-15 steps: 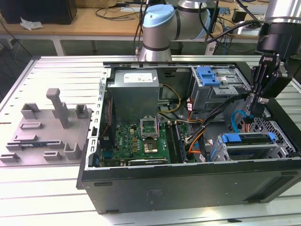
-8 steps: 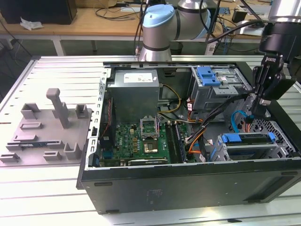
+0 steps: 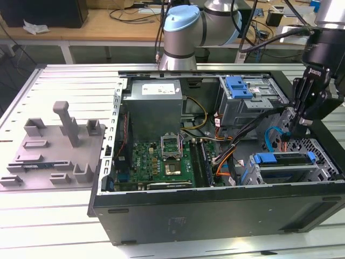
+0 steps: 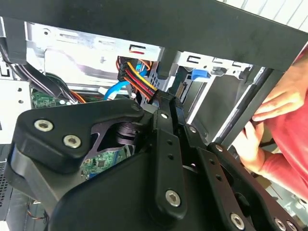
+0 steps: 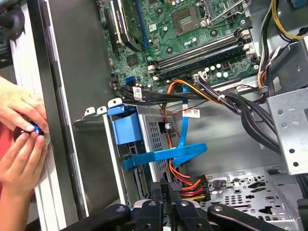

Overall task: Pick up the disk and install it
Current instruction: 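Insert the first disk wire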

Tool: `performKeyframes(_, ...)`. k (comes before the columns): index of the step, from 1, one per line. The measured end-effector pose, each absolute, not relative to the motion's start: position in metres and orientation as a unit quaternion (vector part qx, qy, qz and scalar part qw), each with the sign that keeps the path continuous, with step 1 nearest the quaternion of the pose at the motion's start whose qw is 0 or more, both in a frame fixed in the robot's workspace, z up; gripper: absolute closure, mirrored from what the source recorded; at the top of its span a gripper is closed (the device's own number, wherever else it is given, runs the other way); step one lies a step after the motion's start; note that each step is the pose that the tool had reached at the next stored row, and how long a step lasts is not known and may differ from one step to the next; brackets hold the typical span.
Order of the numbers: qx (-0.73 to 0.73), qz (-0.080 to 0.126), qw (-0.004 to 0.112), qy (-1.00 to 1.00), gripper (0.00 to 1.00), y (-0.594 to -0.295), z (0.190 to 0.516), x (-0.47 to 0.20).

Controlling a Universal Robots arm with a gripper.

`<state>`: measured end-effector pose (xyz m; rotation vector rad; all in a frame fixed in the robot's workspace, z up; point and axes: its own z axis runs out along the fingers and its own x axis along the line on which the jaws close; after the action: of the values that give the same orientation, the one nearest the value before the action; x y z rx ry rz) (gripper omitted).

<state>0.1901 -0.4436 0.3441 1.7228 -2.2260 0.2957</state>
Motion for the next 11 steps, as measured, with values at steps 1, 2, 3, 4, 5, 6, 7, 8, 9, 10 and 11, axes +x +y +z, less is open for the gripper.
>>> performKeyframes(1,0.602,0.101,0.153,-0.777,0.84,-0.446,0.344,0.190)
performKeyframes(2,0.602,0.099,0.152,-0.777,0.84,-0.448,0.344,0.190)
performKeyframes(3,0.603,0.096,0.149,-0.778,0.84,-0.452,0.344,0.190)
performKeyframes(4,0.604,0.093,0.147,-0.778,0.84,-0.457,0.344,0.189)
performKeyframes(5,0.605,0.089,0.143,-0.778,0.84,-0.464,0.344,0.189)
performKeyframes(6,0.606,0.087,0.141,-0.778,0.84,-0.467,0.344,0.188)
performKeyframes(7,0.606,0.085,0.140,-0.778,0.84,-0.470,0.344,0.188)
performKeyframes(8,0.607,0.082,0.138,-0.778,0.84,-0.472,0.344,0.188)
performKeyframes(9,0.608,0.080,0.136,-0.778,0.84,-0.474,0.344,0.188)
performKeyframes(10,0.613,0.076,0.131,-0.775,0.84,-0.476,0.344,0.187)
performKeyframes(11,0.620,0.076,0.129,-0.770,0.84,-0.476,0.344,0.186)
